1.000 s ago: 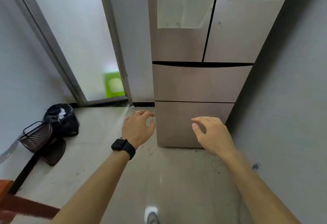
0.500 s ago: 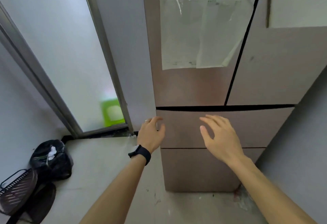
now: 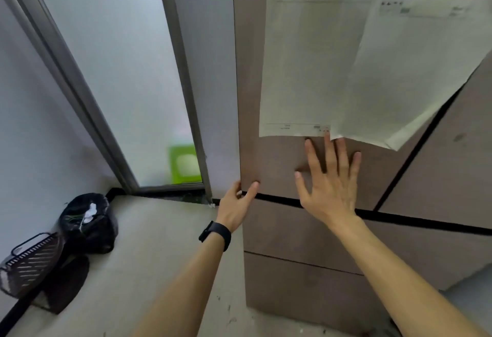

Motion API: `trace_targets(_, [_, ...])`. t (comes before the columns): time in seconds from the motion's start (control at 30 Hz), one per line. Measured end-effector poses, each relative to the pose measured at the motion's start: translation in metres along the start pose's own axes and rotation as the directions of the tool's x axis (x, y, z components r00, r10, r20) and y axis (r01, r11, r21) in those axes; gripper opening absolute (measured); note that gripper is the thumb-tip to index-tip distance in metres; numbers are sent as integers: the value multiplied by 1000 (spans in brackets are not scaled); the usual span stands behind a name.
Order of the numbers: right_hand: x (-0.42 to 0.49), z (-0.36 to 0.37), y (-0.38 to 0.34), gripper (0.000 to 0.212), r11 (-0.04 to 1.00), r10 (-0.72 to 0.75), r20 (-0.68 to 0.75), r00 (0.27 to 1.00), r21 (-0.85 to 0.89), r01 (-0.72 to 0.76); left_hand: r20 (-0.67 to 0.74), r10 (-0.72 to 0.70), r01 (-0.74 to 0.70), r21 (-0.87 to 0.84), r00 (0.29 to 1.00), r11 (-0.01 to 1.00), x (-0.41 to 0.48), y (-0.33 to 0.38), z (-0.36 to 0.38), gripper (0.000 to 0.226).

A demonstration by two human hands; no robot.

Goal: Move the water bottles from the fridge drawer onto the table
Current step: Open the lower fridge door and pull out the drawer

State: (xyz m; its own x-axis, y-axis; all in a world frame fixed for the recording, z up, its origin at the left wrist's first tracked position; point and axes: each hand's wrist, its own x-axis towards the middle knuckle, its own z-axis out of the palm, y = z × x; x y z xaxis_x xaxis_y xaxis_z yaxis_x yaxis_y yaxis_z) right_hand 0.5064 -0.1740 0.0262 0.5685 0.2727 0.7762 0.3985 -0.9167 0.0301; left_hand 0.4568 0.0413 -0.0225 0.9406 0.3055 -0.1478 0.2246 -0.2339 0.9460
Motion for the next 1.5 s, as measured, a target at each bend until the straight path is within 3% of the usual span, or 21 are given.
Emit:
trace_targets(0.13, [0,30,15,87,995,-77,-135,988,-77,67,-64,-35,33,-26,997,999,8,-8,5,65])
trace_targets(0.33, [1,42,17,86,993,-107,-236,966,-81,91,-160,-18,8,-62,987,998,3,3,9,17])
trace_targets(0.43, [1,42,16,85,993,-107,-250,962,-79,90,-242,-23,26,10,970,1000,-2,9,8,22])
trace_targets(0.53, [-1,38,15,86,995,-93,-208,974,-60,82,-300,-38,80,130,953,988,-10,2,10,45])
trace_targets(0.67, [-2,19,6,80,997,-35,-118,992,59,42,-134,17,41,417,991,908,-30,4,-9,44])
trace_targets(0.77, [-37,-1,-5,68,972,63,-11,998,228,-59,28,215,-175,683,976,709,-51,16,-21,34])
trace_targets(0.83, [-77,-11,-6,54,944,179,102,979,263,-200,112,454,-382,733,884,563,-64,21,-19,33])
trace_targets(0.93, [-116,-29,5,56,937,247,422,872,124,-325,290,711,-627,732,641,267,-67,31,-2,42])
trace_targets(1.0, [-123,-44,14,60,946,222,595,772,60,-317,446,742,-715,696,500,64,-62,41,17,52])
trace_targets(1.1, [-123,-70,25,57,942,199,673,712,68,-327,615,700,-779,613,363,-134,-52,59,54,65])
trace_targets(1.23, [-122,-104,39,51,932,254,707,660,4,-364,713,644,-796,546,277,-261,-44,77,104,74])
trace_targets(1.3, [-125,-121,51,50,905,338,759,557,-100,-414,744,620,-790,526,248,-314,-42,83,128,77])
trace_targets(1.37, [-131,-139,68,68,866,421,795,437,-208,-455,761,606,-787,512,230,-345,-45,90,152,80])
trace_targets(1.5, [-149,-167,112,92,779,547,771,327,-326,-535,756,607,-794,515,244,-322,-54,108,199,80])
